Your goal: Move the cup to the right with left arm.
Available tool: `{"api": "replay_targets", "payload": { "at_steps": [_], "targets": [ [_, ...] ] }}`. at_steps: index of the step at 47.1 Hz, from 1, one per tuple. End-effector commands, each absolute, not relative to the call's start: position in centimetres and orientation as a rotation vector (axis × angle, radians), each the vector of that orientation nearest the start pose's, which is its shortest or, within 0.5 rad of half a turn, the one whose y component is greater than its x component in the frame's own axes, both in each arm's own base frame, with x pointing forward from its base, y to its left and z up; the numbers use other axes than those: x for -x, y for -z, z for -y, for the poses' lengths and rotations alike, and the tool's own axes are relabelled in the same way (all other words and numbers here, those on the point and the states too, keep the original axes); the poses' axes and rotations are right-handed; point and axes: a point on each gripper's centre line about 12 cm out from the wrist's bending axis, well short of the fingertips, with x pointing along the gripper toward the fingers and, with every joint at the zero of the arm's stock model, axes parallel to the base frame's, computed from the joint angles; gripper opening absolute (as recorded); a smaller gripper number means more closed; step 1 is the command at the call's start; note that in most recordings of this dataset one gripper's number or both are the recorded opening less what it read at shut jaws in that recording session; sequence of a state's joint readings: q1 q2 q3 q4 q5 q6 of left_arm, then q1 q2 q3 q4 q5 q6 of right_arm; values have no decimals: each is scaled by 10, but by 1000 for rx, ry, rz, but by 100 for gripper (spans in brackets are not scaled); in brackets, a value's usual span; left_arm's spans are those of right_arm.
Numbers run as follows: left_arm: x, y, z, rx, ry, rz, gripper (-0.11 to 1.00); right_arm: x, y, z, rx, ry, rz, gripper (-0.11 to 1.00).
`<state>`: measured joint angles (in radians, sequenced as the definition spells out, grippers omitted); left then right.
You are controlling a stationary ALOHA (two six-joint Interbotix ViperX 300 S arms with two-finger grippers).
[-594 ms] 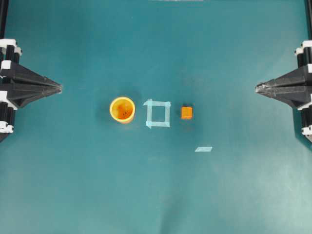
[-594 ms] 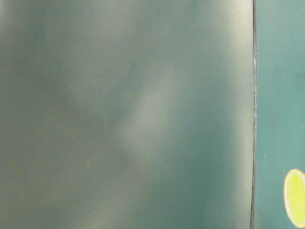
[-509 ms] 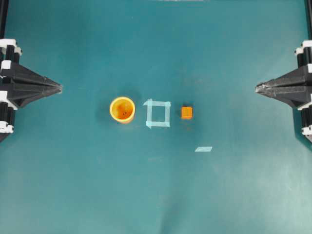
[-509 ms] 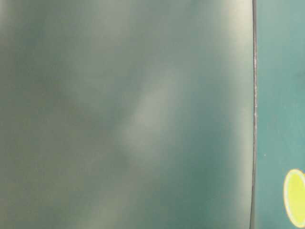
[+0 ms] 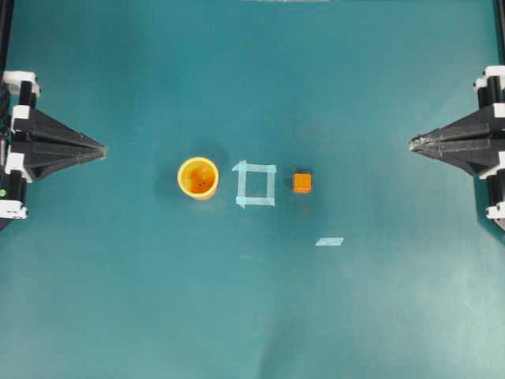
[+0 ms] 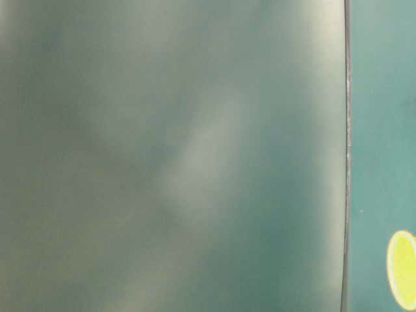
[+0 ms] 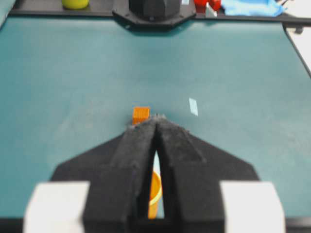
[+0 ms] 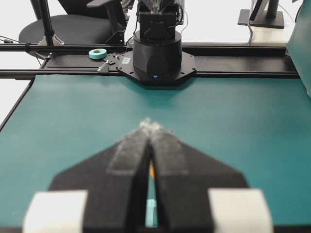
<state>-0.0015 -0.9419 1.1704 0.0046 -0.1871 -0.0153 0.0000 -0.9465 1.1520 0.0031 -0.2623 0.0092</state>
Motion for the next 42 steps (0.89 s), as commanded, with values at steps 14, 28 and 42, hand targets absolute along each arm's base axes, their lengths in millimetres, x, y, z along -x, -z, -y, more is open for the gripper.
{"api": "replay_targets", "payload": {
  "at_steps": [14, 28, 42],
  "targets": [
    [-213, -275, 1, -10, 6, -66, 22, -206, -312, 0, -35, 3, 92, -1],
    [-223, -254, 1, -21, 8, -143, 62, -206, -312, 0, -35, 3, 94, -1],
    [-254, -216, 1, -23, 11, -276, 75, -206, -310, 0, -36, 3, 74, -1]
  ]
}}
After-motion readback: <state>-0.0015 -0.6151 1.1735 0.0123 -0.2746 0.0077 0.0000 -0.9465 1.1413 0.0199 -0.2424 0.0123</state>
